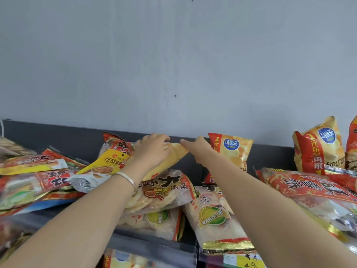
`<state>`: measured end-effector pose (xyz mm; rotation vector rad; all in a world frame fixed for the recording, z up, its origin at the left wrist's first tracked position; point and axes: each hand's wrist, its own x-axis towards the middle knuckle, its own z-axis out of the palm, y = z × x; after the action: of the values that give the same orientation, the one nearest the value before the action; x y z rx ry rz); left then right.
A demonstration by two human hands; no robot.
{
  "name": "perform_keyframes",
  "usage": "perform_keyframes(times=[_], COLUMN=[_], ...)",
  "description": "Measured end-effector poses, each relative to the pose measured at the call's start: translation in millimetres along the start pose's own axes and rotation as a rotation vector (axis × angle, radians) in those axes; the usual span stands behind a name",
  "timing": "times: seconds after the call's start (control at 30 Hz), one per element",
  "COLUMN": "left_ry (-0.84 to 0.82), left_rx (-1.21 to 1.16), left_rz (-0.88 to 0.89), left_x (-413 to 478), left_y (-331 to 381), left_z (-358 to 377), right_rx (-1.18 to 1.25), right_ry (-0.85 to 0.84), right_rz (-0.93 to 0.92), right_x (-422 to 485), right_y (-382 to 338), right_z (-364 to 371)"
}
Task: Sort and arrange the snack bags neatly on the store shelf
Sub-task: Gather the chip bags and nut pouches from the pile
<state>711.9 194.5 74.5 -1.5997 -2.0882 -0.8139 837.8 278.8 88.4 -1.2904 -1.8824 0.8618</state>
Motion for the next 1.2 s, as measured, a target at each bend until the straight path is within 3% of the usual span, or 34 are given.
perform_keyframes(times=[0.1, 0.2, 0.4, 0.57, 0.63, 0.73, 0.93, 1.03, 1.13, 1.2], left_ry=[-0.159, -0.298, -0.198, -0.133, -0.049, 0.084, -0.224, -0.182, -0.308, -0.377], left_rx=[-0.045, -0.192, -0.395, -0.701, -0.875, -0.848, -1.303, -1.325, -1.298, -1.150], left_rz=[-0.171, -0.201, -0.292, -0.259, -0.301, -0.364, -0.358, -0.306, -0.254, -0.195], left_x=[-3.4, -8.8, -22.6, -29.1, -24.3, -14.3, -8.9, -8.4, -10.1, -12.7], left_y=[-30.1, -47.6, -59.6, -57.3, -56.8, -47.8, 18.7, 52.5, 76.7, 83.0], left_z=[9.8, 20.8, 18.6, 13.9, 9.5, 5.4, 14.4, 27.8, 38.3, 44.4], right_rx=[0.165, 0.290, 0.704, 0.673, 0.713, 0.811, 0.597, 0.382, 0.435, 0.445], right_ry=[-0.030, -0.071, -0.047, -0.147, -0.094, -0.044, -0.115, -0.103, 0.004, 0.121], right_rz=[0.116, 0.152, 0.226, 0.289, 0.223, 0.086, -0.002, 0.018, 0.009, 0.005], right_x=[0.0, -1.0, -1.1, -13.5, -11.5, -10.2, -22.8, -28.9, -29.1, -24.8], right_y=[-6.4, -15.7, -36.2, -35.0, -31.3, -27.2, 5.1, 24.6, 42.1, 55.9], right_z=[18.4, 35.8, 64.6, 82.6, 71.6, 29.8, -48.8, -73.0, -94.6, -103.4])
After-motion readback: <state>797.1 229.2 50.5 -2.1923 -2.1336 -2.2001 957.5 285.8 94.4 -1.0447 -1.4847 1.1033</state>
